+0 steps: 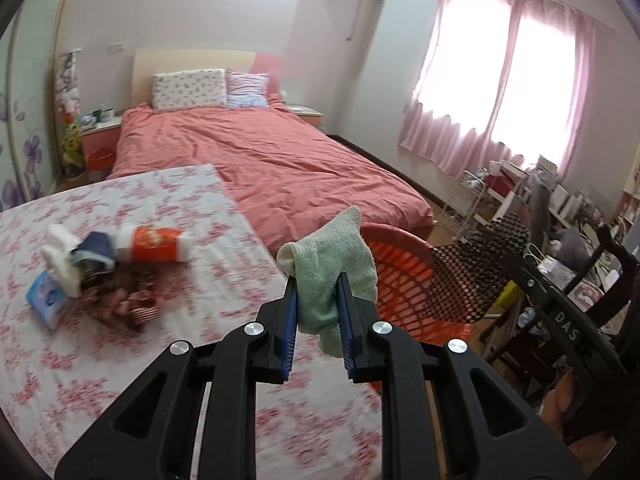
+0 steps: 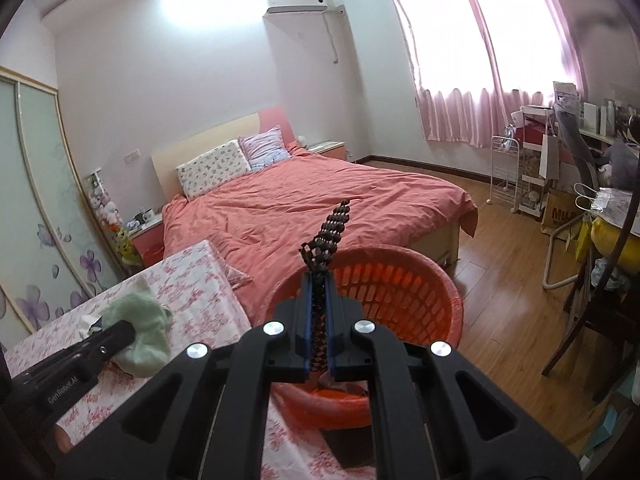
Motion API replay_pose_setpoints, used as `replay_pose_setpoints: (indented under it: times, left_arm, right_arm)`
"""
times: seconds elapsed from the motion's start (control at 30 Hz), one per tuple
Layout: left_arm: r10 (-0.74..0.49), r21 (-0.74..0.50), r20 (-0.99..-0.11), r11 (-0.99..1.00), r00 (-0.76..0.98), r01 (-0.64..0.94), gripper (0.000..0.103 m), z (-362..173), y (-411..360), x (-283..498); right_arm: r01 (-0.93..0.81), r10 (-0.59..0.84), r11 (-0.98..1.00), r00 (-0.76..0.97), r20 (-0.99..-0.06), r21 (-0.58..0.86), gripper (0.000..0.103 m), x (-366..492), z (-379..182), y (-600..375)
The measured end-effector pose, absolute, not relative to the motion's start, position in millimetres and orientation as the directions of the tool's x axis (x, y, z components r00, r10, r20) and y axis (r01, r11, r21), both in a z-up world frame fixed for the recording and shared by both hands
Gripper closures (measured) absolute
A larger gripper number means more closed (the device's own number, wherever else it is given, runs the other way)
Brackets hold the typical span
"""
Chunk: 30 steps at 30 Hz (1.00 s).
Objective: Collect trash
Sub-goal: 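Carry the mesh pad and green sock over the orange basket and release them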
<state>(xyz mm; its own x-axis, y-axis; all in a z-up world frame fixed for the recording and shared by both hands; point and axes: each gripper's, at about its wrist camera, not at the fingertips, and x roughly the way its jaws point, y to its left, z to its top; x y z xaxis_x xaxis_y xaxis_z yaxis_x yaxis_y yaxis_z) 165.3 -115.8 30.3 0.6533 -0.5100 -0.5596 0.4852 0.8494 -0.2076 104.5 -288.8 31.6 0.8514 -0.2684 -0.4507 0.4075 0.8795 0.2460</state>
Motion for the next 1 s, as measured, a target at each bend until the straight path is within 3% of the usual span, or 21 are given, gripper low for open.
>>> replay_pose_setpoints:
  times: [0.8, 0.9, 0.97, 1.0]
  left_arm:
    - [-0.562, -0.217, -0.62, 0.793, 0.547, 0.569, 0.084, 1.5, -202.3, 189.2]
    - [-0.545, -0.209, -0.644, 0.801, 0.537, 0.562, 0.079, -7.4, -210.2, 194.6]
    - [-0.528, -0.204, -0.665, 0.809, 0.529, 0.551, 0.061, -14.8, -212.4, 197.9]
    - [-0.52, -0.202, -0.671, 0.814, 0.528, 0.545, 0.058, -17.1, -211.7, 198.7]
  right_arm:
    - [0.433, -0.256, 0.848, 0.84, -0.478, 0.307, 0.093, 140.3, -0.7, -349.1]
    - [0.441, -0.251, 0.837, 0.835, -0.489, 0.324, 0.089, 147.5, -5.7, -358.2]
    - [0.45, -0.253, 0.831, 0.829, -0.499, 0.326, 0.083, 150.1, -9.9, -362.7]
    - [0.455, -0.255, 0.829, 0.825, -0.504, 0.325, 0.078, 150.6, -11.6, -364.0]
